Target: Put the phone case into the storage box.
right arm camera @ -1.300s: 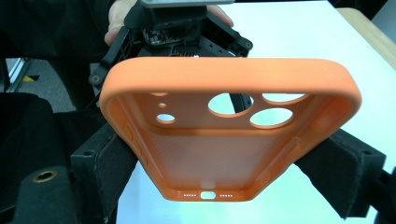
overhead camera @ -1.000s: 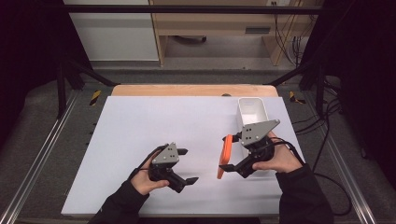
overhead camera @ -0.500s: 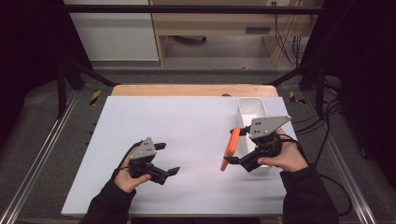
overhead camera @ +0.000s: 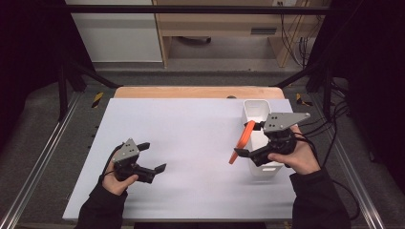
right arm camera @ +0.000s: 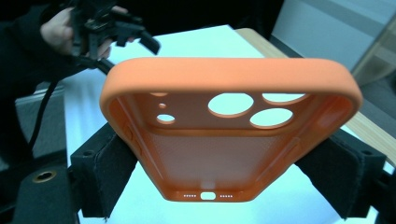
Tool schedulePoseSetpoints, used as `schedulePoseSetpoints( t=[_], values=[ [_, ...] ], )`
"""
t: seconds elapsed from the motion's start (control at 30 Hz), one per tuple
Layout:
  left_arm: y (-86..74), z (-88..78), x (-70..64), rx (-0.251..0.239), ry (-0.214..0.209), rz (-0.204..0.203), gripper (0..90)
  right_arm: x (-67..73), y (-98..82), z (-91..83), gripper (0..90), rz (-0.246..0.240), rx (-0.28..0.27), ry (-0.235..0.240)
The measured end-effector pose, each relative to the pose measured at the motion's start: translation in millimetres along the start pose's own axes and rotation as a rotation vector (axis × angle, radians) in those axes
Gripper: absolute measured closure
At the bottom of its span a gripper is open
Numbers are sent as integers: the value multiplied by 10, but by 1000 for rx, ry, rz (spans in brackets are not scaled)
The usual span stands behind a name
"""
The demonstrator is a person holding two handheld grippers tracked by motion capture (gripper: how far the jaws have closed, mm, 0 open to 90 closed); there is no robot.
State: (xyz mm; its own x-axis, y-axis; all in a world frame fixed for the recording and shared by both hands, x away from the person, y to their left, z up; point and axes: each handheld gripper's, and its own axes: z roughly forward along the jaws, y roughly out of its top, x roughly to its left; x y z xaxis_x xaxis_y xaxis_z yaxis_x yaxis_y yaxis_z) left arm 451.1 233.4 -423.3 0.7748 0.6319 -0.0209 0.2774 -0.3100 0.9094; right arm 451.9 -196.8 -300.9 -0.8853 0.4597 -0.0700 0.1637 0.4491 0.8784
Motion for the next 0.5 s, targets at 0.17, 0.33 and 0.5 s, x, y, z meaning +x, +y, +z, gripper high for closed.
schedulePoseSetpoints(
  t=[0.17, 0.33, 0.5],
  values=[
    [-21, -58, 49, -7, 21, -13, 0, -61, 31, -38, 159, 40, -18, -62],
    [-45, -92, 95, -14, 41, -25, 0, -113, 67, -71, 159, 74, -38, -139],
    [-85, -139, 163, -23, 66, -40, 0, -182, 104, -112, 160, 103, -63, -195]
  ],
)
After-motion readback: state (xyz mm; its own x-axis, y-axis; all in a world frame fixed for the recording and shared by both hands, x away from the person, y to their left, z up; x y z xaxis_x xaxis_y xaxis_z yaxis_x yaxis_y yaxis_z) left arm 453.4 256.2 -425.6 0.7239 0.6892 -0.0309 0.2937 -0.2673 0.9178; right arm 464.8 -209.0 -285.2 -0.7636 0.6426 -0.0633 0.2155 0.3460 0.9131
